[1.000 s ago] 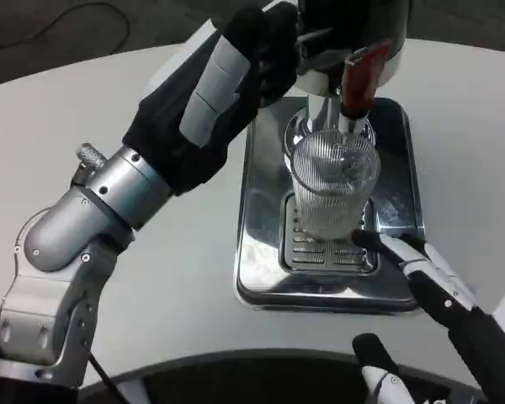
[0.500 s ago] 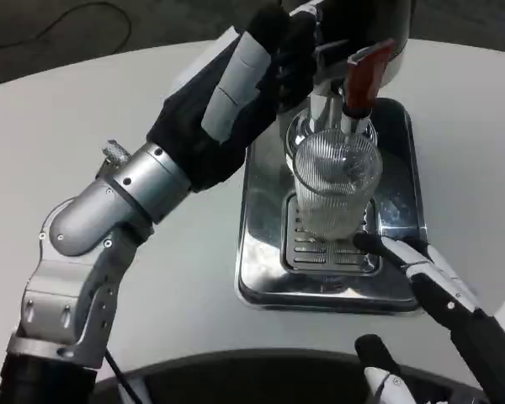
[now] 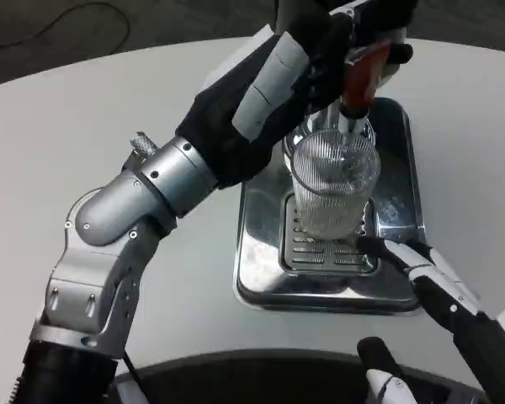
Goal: Grasp the cup under the faucet to collect the drink, then remove the cup.
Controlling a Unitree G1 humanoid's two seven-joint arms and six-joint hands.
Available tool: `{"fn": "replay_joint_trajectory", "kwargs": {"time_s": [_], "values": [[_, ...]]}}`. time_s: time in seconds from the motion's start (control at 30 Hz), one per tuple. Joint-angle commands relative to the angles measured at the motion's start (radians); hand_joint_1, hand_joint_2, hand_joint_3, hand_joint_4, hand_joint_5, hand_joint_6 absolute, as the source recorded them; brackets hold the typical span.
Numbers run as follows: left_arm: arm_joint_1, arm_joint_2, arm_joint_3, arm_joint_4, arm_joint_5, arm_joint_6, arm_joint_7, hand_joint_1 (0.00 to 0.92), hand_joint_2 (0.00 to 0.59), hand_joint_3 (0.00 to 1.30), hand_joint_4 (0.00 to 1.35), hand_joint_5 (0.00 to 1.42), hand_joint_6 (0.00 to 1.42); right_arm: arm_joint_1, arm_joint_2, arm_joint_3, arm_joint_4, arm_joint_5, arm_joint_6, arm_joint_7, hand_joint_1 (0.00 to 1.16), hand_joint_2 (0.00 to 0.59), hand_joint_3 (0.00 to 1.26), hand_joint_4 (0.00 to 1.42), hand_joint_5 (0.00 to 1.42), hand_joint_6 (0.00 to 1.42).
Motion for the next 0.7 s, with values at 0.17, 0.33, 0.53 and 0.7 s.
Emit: {"fn": "replay_joint_trajectory", "kwargs": {"time_s": [0.17, 0.33, 0.53, 0.7], "values": [[-0.003, 0.032, -0.037, -0.007, 0.096, -0.062, -0.024, 0.000, 0.037, 0.17, 0.07, 0.16, 0.07, 0.009, 0.002, 0.002, 0.005, 0.013, -0.015, -0.009, 0.59, 0.484, 0.15, 0.08, 0.00, 0.00], [0.001, 0.070, -0.064, -0.014, 0.170, -0.103, -0.032, 0.000, 0.040, 0.18, 0.07, 0.15, 0.05, -0.002, 0.001, 0.004, 0.006, 0.012, -0.011, -0.007, 0.59, 0.484, 0.15, 0.08, 0.00, 0.00], [-0.002, 0.096, -0.089, -0.007, 0.219, -0.143, -0.037, 0.000, 0.037, 0.18, 0.07, 0.14, 0.03, -0.012, 0.002, 0.010, 0.009, 0.007, -0.006, -0.006, 0.59, 0.484, 0.15, 0.08, 0.00, 0.00], [-0.005, 0.103, -0.100, 0.004, 0.243, -0.169, -0.036, 0.000, 0.038, 0.18, 0.07, 0.14, 0.03, -0.018, 0.002, 0.011, 0.011, 0.005, -0.002, -0.006, 0.59, 0.484, 0.15, 0.08, 0.00, 0.00]]}}
